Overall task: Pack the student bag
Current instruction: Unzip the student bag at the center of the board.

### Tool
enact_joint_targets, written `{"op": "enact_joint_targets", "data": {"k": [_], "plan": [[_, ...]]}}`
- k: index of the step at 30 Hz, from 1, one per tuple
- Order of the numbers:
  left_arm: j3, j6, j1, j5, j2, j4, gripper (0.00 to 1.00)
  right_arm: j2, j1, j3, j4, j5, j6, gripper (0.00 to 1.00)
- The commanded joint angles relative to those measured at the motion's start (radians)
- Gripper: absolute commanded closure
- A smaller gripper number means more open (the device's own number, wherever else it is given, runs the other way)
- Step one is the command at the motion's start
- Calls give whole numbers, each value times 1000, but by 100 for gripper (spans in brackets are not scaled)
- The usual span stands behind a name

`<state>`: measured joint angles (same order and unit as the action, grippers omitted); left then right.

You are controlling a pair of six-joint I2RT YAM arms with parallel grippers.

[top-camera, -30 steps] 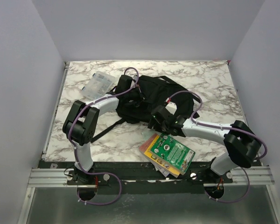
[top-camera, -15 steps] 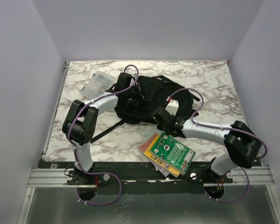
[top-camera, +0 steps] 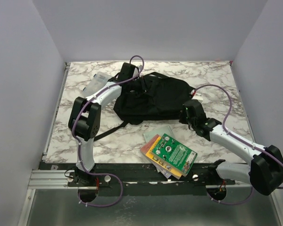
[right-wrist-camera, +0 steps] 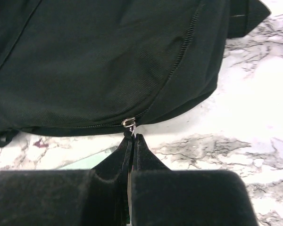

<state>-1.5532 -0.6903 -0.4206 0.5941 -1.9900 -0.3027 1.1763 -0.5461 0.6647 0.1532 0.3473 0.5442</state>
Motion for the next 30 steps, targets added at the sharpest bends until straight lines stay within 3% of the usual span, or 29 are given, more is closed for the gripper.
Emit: {"op": "enact_joint_targets", "data": {"k": [1, 4, 10, 15, 20, 24, 30], "plan": [[-25, 65, 1, 46, 51, -45, 66, 5, 0, 29, -27, -81, -70, 100], [38, 73, -18, 35, 128, -46, 42, 3, 0, 28, -43, -90, -72, 100], [217, 123, -85, -56, 352, -36, 25, 28, 2, 21, -74, -148, -42, 100], [465, 64, -160, -90, 529, 57, 24, 23, 3, 25, -83, -157, -41, 100], [682, -69, -198, -103, 554, 211, 32, 17, 5, 27, -102, -157, -49, 100], [724, -104, -201, -147, 493, 253, 33, 5, 5, 27, -100, -166, -50, 100], [653, -143, -169, -204, 319, 271, 33, -22, 5, -3, -111, -194, -29, 100]]}}
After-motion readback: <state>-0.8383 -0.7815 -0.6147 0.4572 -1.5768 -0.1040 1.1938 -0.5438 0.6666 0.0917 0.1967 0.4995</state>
